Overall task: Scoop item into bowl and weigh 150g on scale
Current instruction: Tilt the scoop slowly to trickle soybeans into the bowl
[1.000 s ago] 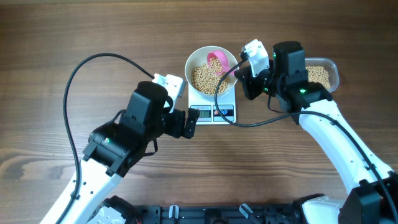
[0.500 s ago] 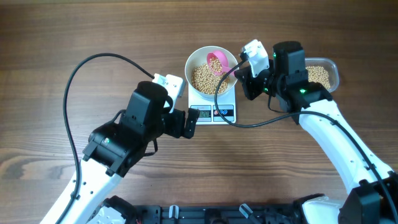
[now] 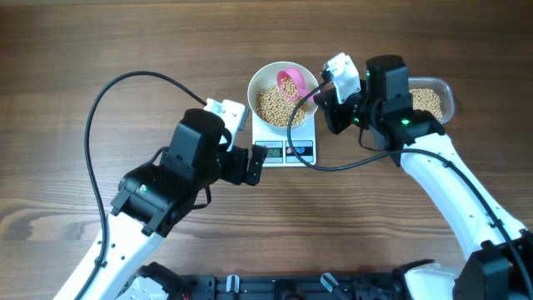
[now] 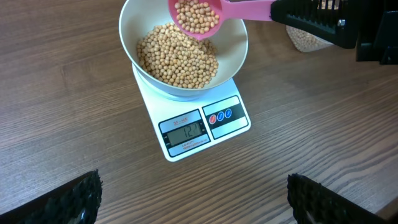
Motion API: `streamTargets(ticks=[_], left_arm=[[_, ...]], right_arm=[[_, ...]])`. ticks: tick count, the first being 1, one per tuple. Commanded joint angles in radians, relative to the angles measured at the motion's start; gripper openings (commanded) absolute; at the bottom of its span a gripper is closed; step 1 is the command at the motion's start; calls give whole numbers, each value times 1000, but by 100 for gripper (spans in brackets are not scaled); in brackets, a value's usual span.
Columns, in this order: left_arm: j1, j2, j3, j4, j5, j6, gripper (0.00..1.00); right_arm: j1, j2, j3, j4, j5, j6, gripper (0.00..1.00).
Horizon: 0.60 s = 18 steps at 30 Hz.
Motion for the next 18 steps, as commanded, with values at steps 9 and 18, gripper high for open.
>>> streamTargets(ticks=[9, 18], left_arm=[[4, 4, 5, 3, 8, -9, 100], [4, 4, 5, 3, 8, -9, 100]], right_arm=[[24, -52, 31, 16, -19, -37, 4], [44, -60, 31, -18, 23, -77, 4]])
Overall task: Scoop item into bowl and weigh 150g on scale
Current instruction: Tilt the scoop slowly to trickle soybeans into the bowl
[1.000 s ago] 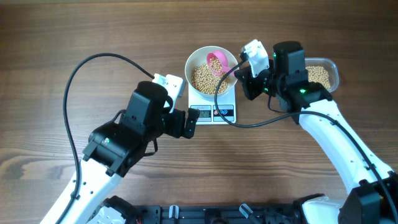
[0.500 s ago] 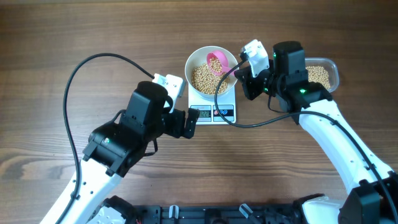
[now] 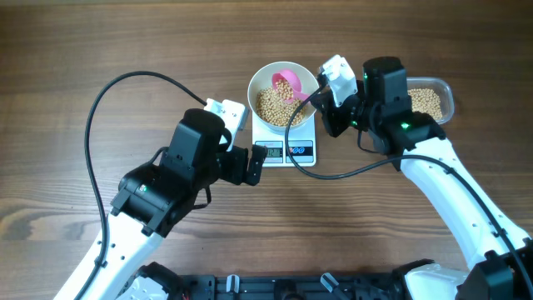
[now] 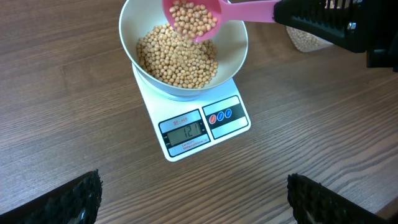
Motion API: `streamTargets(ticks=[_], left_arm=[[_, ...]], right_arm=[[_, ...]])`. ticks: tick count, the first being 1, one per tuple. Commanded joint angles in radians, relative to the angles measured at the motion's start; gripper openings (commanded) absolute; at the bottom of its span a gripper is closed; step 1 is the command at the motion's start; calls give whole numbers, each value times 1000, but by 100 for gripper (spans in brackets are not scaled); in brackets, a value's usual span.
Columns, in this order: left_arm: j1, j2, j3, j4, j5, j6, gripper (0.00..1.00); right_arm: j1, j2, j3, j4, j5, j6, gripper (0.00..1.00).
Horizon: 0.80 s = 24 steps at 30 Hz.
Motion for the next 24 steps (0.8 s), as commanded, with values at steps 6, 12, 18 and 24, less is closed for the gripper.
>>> streamTargets(ticks=[6, 12, 18, 24], left_arm=[[4, 4, 5, 3, 8, -9, 100], [4, 4, 5, 3, 8, -9, 100], [4, 4, 5, 3, 8, -9, 100], [4, 4, 5, 3, 8, -9, 100]], right_arm=[[17, -27, 29, -21, 51, -36, 4], [17, -27, 29, -22, 20, -16, 4], [17, -27, 29, -22, 20, -15, 4], [17, -27, 29, -23, 20, -15, 4]])
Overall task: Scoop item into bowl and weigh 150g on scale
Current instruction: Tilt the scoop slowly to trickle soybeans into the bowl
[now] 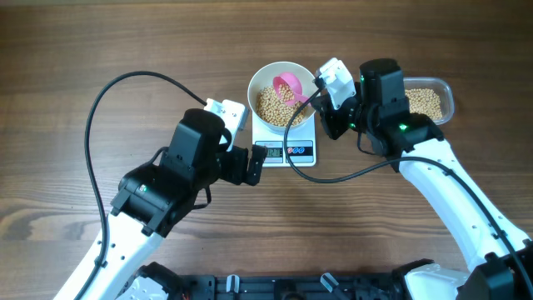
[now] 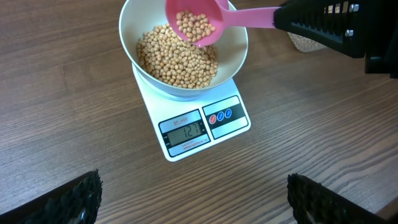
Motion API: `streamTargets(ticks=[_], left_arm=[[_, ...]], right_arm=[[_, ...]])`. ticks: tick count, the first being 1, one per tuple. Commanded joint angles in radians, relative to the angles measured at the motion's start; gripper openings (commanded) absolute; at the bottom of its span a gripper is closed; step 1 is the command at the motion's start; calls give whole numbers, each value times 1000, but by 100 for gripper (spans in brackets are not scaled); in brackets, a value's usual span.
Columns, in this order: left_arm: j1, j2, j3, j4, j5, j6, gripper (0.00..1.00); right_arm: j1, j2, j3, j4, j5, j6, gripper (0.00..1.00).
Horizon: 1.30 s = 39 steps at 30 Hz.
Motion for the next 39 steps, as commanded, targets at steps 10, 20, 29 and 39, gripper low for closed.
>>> streamTargets(ticks=[10, 20, 29, 39], left_arm=[[4, 4, 5, 3, 8, -9, 100], [4, 4, 5, 3, 8, -9, 100], [4, 4, 5, 3, 8, -9, 100], [4, 4, 5, 3, 8, -9, 100]], right_arm=[[3, -23, 29, 2, -21, 15, 4], [3, -23, 29, 2, -20, 14, 4], [3, -23, 29, 1, -20, -20, 4], [3, -23, 29, 5, -16, -122, 4]])
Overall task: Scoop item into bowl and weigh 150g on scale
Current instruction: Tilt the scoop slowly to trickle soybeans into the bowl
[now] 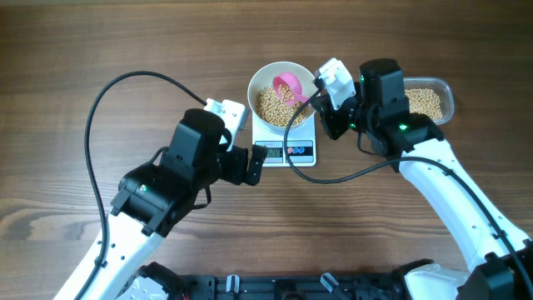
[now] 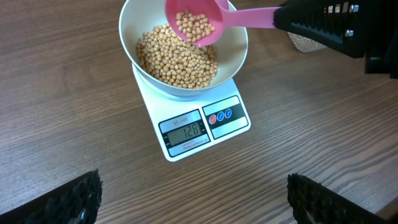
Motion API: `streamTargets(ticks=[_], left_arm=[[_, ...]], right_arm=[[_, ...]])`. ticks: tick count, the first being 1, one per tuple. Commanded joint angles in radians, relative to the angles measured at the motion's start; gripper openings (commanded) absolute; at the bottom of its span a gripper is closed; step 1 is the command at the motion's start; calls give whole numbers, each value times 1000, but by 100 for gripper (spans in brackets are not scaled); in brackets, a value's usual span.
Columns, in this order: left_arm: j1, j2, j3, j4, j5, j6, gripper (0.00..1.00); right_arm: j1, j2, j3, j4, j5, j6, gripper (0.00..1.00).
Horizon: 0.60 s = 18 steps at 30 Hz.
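Note:
A white bowl [image 2: 134, 25] of soybeans stands on a white digital scale [image 2: 196, 127] whose display reads 128. A pink scoop [image 2: 194, 22], tilted and part full of beans, hangs over the bowl's right side. My right gripper [image 1: 326, 98] is shut on the scoop's handle [image 2: 252, 17]. In the overhead view the bowl [image 1: 271, 71] and the scale [image 1: 287, 152] sit at the table's middle. My left gripper [image 2: 193, 199] is open over bare wood in front of the scale, holding nothing.
A clear tub of soybeans [image 1: 429, 100] sits right of the scale, partly behind my right arm. A black cable [image 1: 108, 92] loops over the table at the left. The wooden table [image 1: 67, 50] surrounds everything.
The scale's reading has gone from 121 to 128. The scoop, the bowl and both arms stand where they were.
The scoop was held full and level over the bowl with the scale at 121. Then it was tilted with beans at its lip. After that it held fewer beans, lower in the bowl. Now the display shows 128.

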Motion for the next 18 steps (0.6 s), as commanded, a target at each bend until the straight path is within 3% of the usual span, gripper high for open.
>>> streamTargets(ticks=[1, 12, 18], left_arm=[[4, 4, 5, 3, 8, -9, 100], [4, 4, 5, 3, 8, -9, 100], [4, 4, 5, 3, 8, -9, 100]], right_arm=[[4, -23, 29, 8, -8, -134, 4], [103, -28, 29, 4, 289, -382, 4], [136, -34, 29, 13, 317, -335, 4]])
